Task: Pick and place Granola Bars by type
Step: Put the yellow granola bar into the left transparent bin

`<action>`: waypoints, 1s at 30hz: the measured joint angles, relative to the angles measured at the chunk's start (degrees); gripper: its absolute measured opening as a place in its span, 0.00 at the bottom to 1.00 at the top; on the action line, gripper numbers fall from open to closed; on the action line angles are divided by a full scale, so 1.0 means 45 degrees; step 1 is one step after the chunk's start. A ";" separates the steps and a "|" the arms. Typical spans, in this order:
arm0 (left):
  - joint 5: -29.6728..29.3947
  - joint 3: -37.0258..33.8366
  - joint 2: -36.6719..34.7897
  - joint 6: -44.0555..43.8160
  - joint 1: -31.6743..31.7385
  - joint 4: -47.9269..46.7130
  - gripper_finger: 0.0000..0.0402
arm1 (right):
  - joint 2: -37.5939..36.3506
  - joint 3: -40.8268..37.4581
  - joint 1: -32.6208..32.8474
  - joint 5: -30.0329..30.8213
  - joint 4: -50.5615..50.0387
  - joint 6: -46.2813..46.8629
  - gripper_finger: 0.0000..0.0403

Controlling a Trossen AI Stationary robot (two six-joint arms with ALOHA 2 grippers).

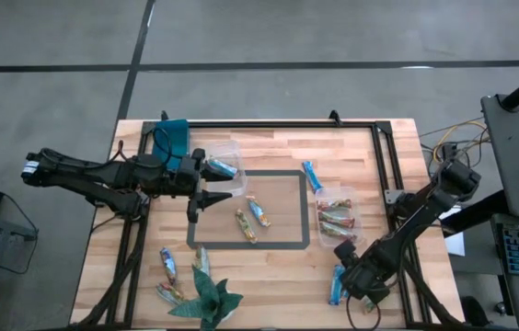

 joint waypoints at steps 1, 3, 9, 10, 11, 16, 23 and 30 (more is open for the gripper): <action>0.0000 0.0000 0.0000 0.0002 0.0000 -0.0001 0.54 | 0.0105 0.0004 0.0001 0.0038 -0.0009 -0.0011 0.44; 0.0000 0.0000 0.0000 0.0002 0.0000 0.0002 0.54 | 0.0269 0.0085 0.0005 0.0032 -0.0015 -0.0004 0.41; 0.0001 0.0000 0.0000 0.0056 0.0000 -0.0004 0.54 | 0.0472 0.0471 -0.0005 -0.0136 0.0031 0.0000 0.29; 0.0000 0.0000 0.0000 0.0124 0.0000 -0.0003 0.54 | 0.0471 0.0514 -0.0010 -0.0152 0.0025 -0.0005 0.27; 0.0002 0.0000 0.0000 0.0179 0.0000 -0.0007 0.54 | 0.0471 0.0547 -0.0010 -0.0147 0.0021 -0.0005 0.24; 0.0000 0.0000 0.0000 0.0420 0.0000 -0.0003 0.54 | 0.0423 0.0572 -0.0010 -0.0165 0.0039 0.0190 0.13; 0.0000 0.0000 0.0000 0.0517 0.0005 -0.0003 0.54 | 0.0099 0.0572 -0.0010 -0.0176 -0.0037 0.0719 0.08; 0.0000 0.0000 0.0000 0.0634 0.0000 -0.0003 0.54 | -0.0124 0.0591 -0.0005 -0.0120 -0.0698 0.0995 0.08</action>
